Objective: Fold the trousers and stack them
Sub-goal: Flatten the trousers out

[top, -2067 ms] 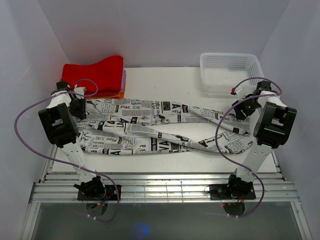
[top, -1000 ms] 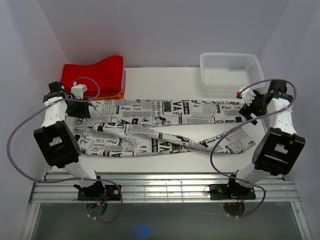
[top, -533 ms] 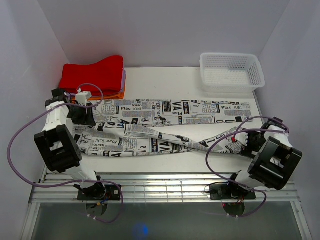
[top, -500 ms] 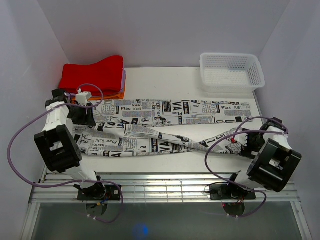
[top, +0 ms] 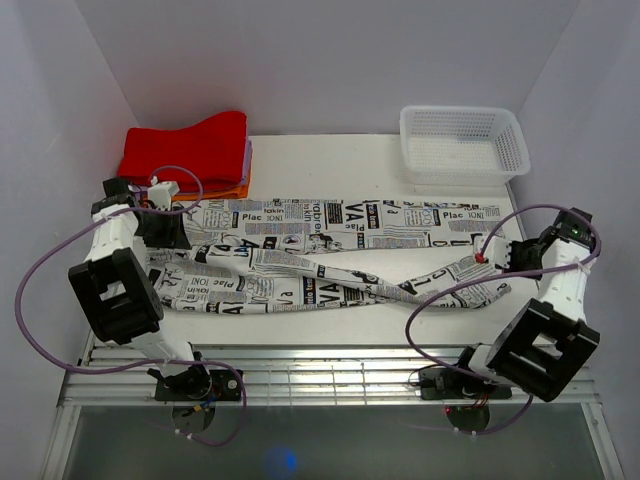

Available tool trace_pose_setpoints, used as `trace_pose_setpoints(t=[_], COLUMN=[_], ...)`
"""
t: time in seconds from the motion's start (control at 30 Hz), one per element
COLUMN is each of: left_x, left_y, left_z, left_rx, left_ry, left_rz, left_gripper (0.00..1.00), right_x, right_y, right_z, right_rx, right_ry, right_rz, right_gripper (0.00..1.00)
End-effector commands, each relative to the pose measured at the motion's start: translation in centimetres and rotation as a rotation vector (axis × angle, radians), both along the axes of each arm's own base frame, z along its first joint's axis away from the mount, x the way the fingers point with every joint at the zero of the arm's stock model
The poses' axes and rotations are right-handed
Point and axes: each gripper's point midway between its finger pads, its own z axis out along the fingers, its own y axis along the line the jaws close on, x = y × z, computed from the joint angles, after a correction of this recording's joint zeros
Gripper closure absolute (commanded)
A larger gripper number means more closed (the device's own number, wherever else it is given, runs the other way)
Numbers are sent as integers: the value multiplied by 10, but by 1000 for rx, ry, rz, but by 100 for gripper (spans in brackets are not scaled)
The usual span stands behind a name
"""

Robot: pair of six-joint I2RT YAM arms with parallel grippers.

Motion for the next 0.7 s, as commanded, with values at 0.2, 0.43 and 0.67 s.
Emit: trace_pose_setpoints(t=[0.2, 0.43, 0.67], left_x=[9, 7, 13], left_y=[-4, -3, 1], left_z=[-4, -1, 3], left_rx=[-46, -34, -34], left_ry=[-35, -31, -13], left_rz=[9, 12, 24], left_gripper=[42, 42, 42], right_x=[-46, -25, 5], right_y=[34, 13, -6], right_z=[14, -30, -54], right_rx=[15, -71, -69], right_ry=[15, 52, 97], right_rz=[95, 223, 216], right_gripper=[62, 18, 18])
